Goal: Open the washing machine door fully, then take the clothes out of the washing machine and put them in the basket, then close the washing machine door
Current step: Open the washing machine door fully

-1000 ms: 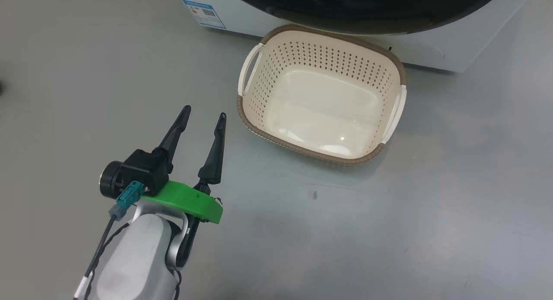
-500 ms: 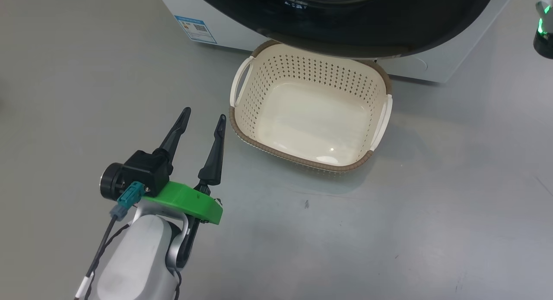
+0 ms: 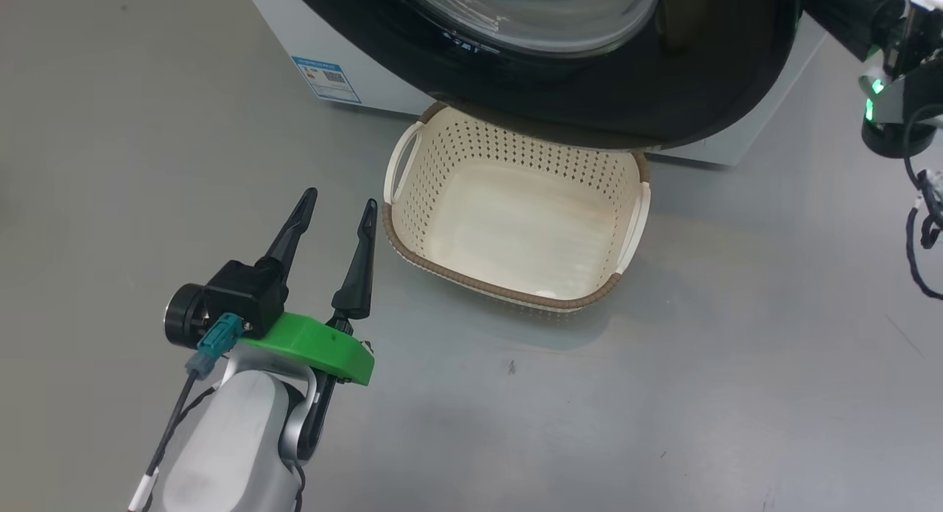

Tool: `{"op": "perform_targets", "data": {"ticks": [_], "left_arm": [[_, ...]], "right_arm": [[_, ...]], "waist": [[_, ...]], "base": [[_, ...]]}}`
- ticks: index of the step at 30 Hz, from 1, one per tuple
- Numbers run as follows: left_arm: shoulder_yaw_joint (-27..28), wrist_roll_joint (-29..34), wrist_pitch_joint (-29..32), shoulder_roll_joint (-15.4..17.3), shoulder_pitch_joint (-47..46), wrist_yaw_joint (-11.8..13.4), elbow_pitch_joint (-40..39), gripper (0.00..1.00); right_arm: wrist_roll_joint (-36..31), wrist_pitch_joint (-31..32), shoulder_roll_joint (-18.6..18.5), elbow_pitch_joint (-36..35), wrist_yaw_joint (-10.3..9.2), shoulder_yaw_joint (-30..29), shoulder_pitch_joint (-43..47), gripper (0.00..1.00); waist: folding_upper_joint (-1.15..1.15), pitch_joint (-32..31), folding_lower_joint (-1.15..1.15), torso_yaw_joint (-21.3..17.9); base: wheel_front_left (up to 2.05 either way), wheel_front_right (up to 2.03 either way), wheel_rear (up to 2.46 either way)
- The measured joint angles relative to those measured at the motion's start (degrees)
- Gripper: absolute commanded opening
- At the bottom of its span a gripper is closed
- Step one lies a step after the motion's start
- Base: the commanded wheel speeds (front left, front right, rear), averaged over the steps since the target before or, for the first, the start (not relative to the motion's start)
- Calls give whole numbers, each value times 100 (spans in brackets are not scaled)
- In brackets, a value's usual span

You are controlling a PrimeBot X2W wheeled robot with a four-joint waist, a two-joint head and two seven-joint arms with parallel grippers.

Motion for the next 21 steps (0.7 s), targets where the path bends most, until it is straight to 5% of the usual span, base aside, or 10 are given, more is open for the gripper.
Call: {"op": "perform_targets", "data": {"ticks": [21], "left_arm": [[37,134,0,3,390,0,69,100]], "right_arm": [[105,511,437,-14,267,356,795,0]], "waist": [[0,-691,0,-82]], "base": [[0,0,0]]}}
